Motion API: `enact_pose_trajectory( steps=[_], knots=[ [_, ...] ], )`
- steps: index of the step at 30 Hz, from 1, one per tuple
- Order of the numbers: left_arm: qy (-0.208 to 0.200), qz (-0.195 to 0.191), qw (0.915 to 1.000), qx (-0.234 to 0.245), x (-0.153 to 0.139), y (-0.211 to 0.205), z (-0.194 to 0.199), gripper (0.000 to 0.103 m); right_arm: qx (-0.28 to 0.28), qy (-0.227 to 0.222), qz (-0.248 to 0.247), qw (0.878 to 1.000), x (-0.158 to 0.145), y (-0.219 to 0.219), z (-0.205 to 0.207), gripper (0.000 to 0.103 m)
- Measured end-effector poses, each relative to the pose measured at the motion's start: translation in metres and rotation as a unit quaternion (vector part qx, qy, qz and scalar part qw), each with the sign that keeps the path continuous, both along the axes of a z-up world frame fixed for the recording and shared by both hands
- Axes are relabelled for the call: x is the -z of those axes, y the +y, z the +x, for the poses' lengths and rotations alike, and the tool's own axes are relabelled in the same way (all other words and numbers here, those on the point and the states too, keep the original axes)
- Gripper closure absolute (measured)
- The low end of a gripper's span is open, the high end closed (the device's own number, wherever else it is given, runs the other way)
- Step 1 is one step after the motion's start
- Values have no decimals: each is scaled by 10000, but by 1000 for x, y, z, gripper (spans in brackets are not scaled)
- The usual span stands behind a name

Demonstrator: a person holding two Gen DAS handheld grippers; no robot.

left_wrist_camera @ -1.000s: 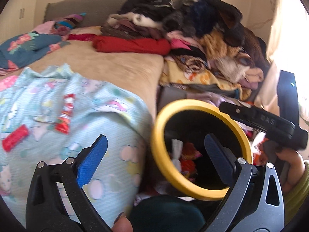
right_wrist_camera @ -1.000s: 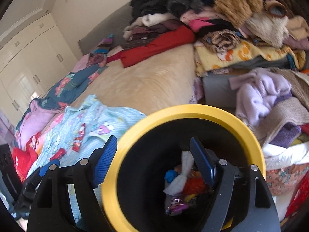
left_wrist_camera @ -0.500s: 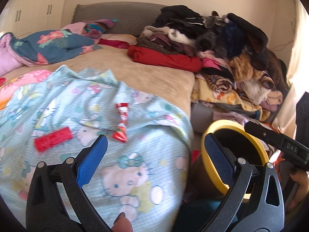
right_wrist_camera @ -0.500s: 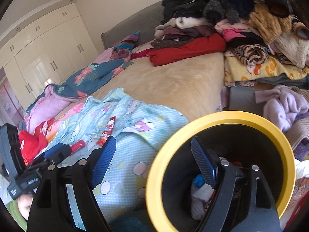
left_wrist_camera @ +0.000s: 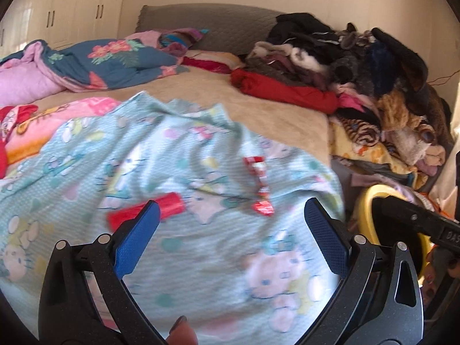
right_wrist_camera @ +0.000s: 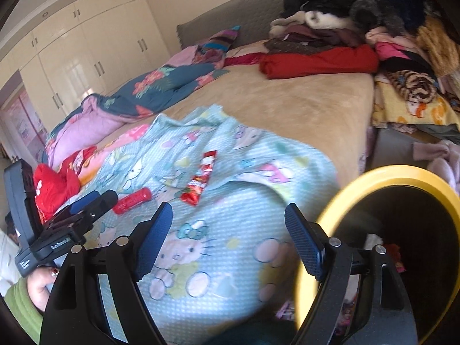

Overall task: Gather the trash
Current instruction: 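Move both open tools back over the red tube and red wrapper, then grasp the red tube with the left tool while the right tool grasps the red strawberry wrapper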

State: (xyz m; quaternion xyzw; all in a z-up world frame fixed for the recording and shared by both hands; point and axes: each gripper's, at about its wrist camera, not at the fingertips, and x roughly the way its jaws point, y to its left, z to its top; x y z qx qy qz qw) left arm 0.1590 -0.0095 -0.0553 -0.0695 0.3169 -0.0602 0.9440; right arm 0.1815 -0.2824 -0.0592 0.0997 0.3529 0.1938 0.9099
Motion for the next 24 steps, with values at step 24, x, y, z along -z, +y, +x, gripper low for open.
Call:
enact_pose_trajectory(
  steps=[24],
  knots=[
    [909,469,9939,422,62,61,57,26,-351,1045,-114,9938,67,108,98,47]
  ],
)
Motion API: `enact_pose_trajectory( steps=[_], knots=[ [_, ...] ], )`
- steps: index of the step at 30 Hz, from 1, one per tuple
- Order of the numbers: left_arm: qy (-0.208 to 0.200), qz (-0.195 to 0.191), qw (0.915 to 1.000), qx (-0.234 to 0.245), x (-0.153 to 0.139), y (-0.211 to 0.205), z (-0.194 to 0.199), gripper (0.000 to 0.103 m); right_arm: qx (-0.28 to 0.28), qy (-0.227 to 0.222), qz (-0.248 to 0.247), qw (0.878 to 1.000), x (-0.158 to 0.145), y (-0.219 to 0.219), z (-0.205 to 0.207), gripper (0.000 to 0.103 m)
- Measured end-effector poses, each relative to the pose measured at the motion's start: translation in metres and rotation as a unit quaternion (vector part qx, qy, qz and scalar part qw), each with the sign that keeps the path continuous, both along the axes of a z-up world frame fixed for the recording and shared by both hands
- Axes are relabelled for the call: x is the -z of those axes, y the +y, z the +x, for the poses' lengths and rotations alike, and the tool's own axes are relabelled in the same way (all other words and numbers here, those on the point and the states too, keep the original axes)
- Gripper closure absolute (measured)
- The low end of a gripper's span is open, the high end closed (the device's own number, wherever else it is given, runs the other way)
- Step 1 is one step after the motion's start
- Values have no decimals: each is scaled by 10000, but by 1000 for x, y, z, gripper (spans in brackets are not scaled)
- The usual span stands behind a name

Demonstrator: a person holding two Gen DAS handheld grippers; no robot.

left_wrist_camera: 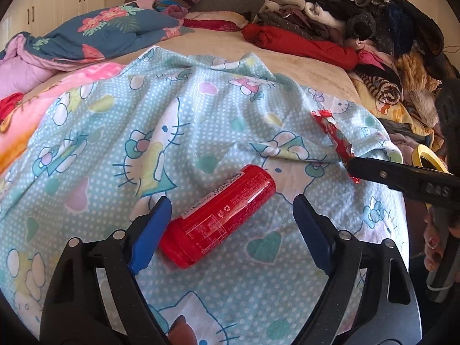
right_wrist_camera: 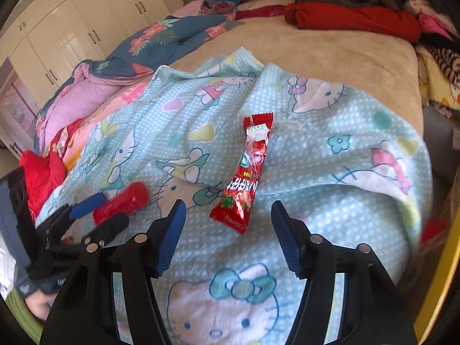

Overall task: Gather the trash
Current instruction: 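Grasp the red tube with the left tool while the right tool grasps the red strawberry wrapper, then carry the red tube and strawberry wrapper over the yellow bin and open both tools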

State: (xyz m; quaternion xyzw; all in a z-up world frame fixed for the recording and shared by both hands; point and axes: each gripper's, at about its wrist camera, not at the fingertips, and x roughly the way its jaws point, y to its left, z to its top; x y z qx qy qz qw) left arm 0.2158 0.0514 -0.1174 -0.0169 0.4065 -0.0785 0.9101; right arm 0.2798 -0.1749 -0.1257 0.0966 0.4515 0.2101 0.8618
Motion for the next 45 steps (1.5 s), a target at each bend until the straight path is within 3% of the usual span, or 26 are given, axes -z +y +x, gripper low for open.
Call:
enact_pose_trajectory(
  steps=[4,6,11,18,26,45],
  knots=[
    [69,93,9999,38,3,-6,3,37,55,103,-52,9999,10,-1,10,62],
    [124,122,9998,21,4,-8,3,38,71,126,-78,9999,12,-3,12,76],
    [322,176,9993,5,9,-15,4,49,68,80,40,9999,8,-17,2,77],
    [489,57,9988,-47,14,-27,0,79,56,-79,207,9997,-6,-37,-23,77],
    [414,-309,9984,-231,6,-37,-9,79,-53,-387,262,9989,-29,-55,-57,77],
    [-168,-652,9970,374,-44,-122,-34,79,384,-632,283,9969,-50,-126,-94,77]
  ],
)
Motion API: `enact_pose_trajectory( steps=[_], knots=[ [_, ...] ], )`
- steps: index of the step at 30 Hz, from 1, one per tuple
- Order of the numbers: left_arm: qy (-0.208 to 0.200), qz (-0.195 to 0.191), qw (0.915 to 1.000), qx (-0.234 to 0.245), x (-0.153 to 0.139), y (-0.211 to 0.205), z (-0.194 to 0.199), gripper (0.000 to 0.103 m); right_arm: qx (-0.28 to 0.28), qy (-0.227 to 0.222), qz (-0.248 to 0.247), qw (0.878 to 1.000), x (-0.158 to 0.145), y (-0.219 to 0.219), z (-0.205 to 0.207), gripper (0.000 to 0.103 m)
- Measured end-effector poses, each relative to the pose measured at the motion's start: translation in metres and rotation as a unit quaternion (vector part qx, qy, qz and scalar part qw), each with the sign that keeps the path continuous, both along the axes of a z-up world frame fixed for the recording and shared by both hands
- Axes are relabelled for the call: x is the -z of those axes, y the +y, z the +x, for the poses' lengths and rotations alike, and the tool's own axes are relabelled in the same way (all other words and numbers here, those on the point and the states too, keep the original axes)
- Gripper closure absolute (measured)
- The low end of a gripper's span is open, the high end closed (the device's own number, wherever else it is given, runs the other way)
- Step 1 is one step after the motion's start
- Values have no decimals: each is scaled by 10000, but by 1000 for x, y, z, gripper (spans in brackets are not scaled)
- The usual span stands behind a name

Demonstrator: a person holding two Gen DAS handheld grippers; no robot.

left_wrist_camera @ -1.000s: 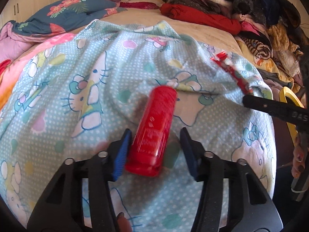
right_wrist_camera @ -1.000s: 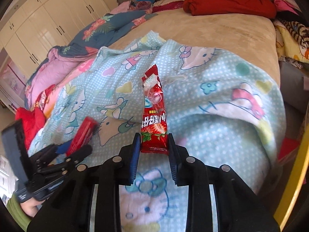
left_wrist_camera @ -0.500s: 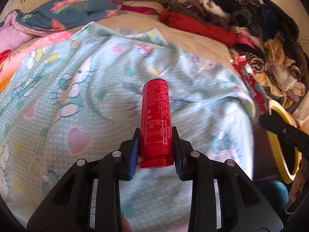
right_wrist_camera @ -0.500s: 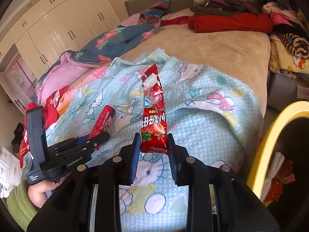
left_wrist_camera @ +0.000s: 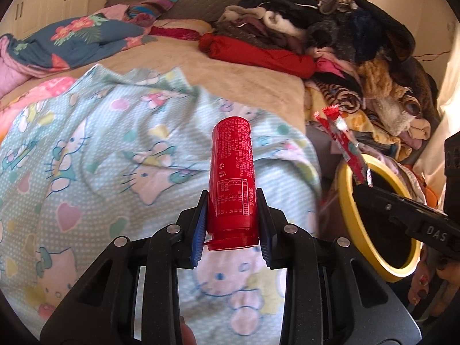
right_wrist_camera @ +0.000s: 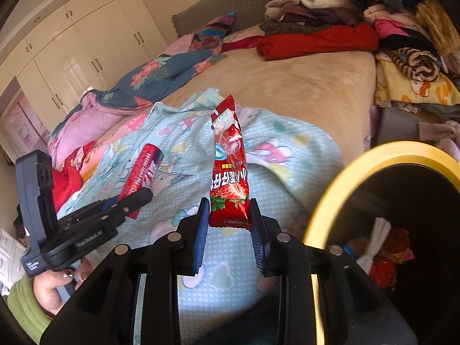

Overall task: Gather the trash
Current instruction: 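Carry the red tube and strawberry wrapper over the yellow bin and open both tools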

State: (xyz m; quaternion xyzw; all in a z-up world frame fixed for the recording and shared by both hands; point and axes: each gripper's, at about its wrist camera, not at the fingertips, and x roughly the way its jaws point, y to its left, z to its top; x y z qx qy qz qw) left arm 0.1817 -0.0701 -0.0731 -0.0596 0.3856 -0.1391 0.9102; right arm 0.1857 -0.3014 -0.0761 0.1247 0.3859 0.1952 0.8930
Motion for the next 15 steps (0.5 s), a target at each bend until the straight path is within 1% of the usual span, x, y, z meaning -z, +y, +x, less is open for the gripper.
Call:
enact_pose_trajectory(
  steps=[6,15],
  knots=[
    [-153,-44,9996,213,-16,-26,-9,79,288,-26,27,9996,-4,-37,-12,77],
    [-336,9,9974,639,-32,-63,-22,79,664,-87,17,9978,-6,-80,-27,77]
  ],
)
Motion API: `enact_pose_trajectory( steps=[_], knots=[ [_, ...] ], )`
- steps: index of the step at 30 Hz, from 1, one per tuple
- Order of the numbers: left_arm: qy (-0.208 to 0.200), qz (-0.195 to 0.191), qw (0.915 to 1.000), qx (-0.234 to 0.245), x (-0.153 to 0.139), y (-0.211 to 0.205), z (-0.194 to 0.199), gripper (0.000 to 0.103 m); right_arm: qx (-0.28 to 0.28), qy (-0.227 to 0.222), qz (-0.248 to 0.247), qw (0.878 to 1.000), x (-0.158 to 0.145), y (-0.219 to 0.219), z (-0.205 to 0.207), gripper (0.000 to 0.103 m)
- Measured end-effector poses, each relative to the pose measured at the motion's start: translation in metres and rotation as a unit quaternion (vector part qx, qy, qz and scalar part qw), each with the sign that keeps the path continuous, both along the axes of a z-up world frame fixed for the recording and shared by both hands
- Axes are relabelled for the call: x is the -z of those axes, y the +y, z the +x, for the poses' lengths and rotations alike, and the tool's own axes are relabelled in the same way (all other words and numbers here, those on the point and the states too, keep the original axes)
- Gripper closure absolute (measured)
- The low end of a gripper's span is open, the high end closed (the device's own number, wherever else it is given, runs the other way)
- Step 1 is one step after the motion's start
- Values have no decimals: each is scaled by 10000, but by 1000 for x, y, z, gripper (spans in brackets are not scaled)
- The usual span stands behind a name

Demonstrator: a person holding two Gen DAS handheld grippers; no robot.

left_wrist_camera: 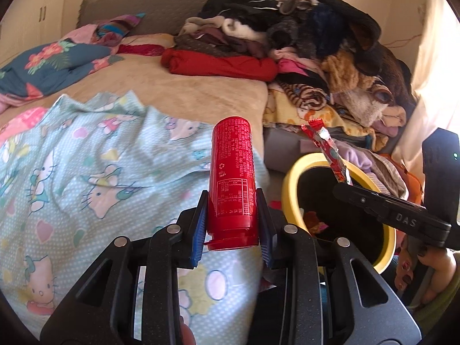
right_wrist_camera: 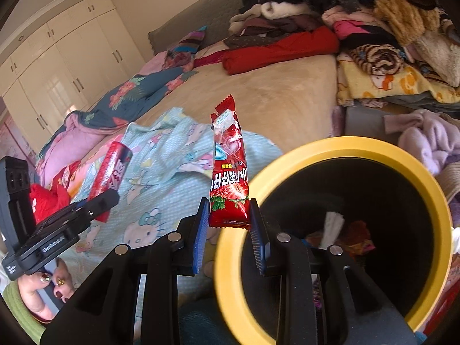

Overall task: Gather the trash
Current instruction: 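Carry the red tube and strawberry wrapper over the yellow bin and open both tools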

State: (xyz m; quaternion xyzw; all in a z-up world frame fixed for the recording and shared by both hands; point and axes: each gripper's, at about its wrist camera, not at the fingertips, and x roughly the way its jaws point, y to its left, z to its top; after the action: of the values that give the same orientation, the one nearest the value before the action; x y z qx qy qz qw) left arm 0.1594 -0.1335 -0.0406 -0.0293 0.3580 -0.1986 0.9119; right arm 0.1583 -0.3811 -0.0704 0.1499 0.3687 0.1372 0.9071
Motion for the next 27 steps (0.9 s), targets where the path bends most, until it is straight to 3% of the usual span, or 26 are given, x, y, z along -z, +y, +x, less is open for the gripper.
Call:
enact_pose_trajectory(
  steps=[14,27],
  knots=[
    [-104,94,9984,540,-8,-44,-17,79,594,-17,24,9982,-4,-59,-15,77],
    [-55,238,9945,1021,-1,-87,-26,79,993,219,124,9947,11,-104,-20,77]
  ],
)
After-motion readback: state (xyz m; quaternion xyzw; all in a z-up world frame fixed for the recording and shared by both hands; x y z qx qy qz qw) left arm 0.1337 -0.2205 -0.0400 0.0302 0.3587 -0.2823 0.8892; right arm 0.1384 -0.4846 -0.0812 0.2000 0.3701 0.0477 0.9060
